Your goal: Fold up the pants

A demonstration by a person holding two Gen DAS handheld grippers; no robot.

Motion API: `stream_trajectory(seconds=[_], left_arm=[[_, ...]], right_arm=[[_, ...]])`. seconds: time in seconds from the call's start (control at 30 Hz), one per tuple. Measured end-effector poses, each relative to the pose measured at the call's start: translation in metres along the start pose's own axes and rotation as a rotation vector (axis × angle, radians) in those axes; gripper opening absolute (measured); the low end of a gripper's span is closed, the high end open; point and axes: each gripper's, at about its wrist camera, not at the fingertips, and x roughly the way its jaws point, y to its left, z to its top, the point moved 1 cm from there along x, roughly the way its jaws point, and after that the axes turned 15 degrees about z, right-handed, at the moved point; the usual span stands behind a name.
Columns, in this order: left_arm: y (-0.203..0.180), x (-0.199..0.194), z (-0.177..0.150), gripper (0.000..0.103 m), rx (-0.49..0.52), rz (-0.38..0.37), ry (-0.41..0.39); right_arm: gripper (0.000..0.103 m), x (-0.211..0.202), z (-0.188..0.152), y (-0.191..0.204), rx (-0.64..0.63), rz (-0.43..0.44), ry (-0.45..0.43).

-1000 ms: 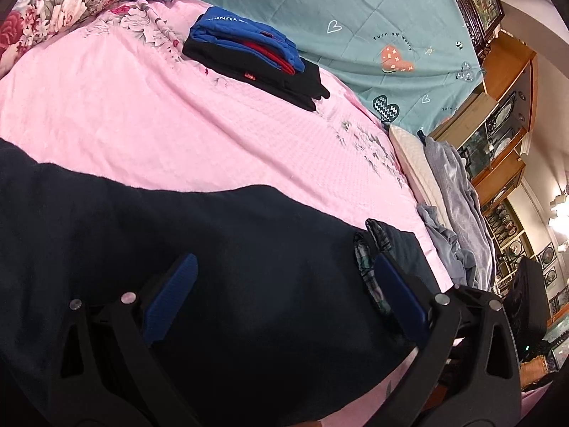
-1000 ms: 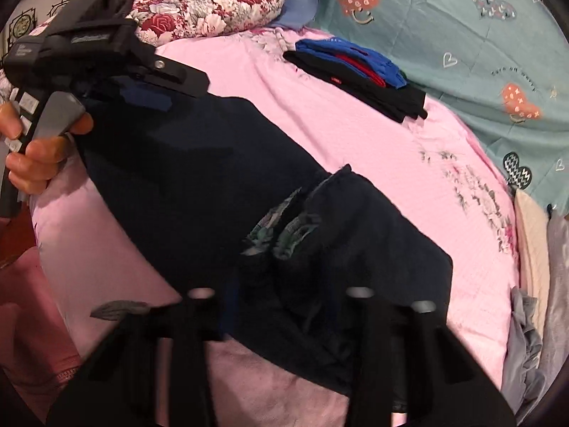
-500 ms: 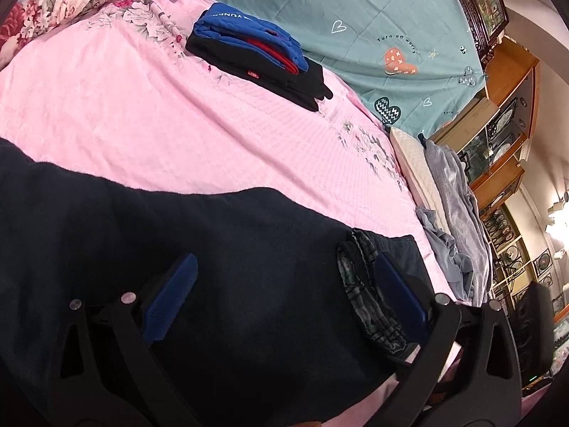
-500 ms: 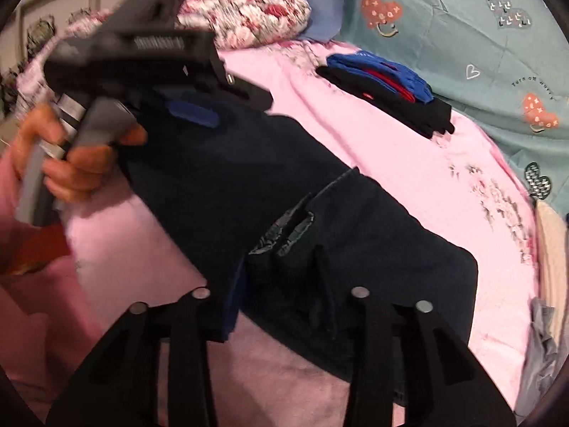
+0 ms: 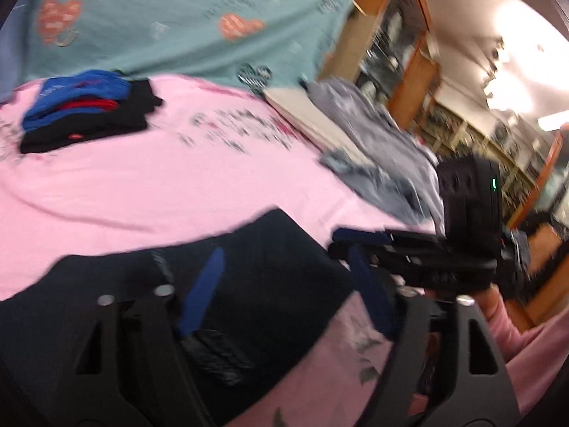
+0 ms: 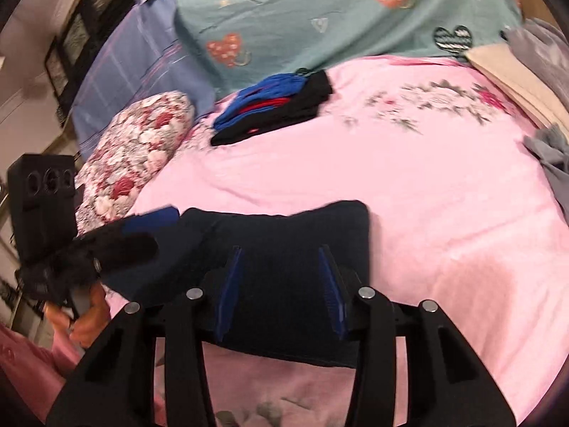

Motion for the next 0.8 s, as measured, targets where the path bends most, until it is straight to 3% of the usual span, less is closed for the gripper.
stream_trajectory(seconds=[0.1,0.17,0.33,0.47,0.53,0.57,0.6,0.63,0.67,0.73,0.8], left_arm=[[-0.006,0.028,-0.02,0.044,0.016,0.012,0.156],[0.003,0.038,-0.039,0.042,-0.031,0.029,0.236],[0.012,0.028,-0.048,0.045,-0.106,0.017,0.193],[0.009,0.027,-0.051,0.045,-0.104,0.023,0.164],[0.009,0.025,-0.053,0.045,-0.107,0.02,0.151],[0.011,0.023,-0.055,0.045,-0.11,0.017,0.145],[0.012,0.022,-0.056,0.045,-0.113,0.015,0.14],[0.013,0.022,-0.056,0.045,-0.116,0.013,0.138],[0.015,0.022,-0.057,0.045,-0.122,0.013,0.14],[0.016,0.019,-0.059,0.045,-0.127,-0.002,0.125],[0.018,0.018,-0.06,0.045,-0.136,-0.012,0.122]], right_arm=[[0.044,-0.008,-0.011,-0.014,0.03,-0.045,0.013],[0.044,-0.007,-0.013,-0.018,0.041,-0.057,0.021],[0.044,0.004,0.001,-0.025,0.064,-0.004,0.043],[0.044,0.016,0.034,-0.013,0.068,0.133,-0.005],[0.044,0.033,0.045,-0.023,0.137,0.216,0.005],[0.044,0.044,0.045,-0.033,0.186,0.215,0.023],[0.037,0.059,0.043,-0.048,0.243,0.161,0.066],[0.024,0.073,0.037,-0.066,0.299,0.101,0.115],[0.005,0.079,0.033,-0.078,0.347,0.101,0.117],[0.008,0.074,0.037,-0.083,0.386,0.08,0.119],[0.016,0.062,0.05,-0.059,0.304,0.071,0.066]])
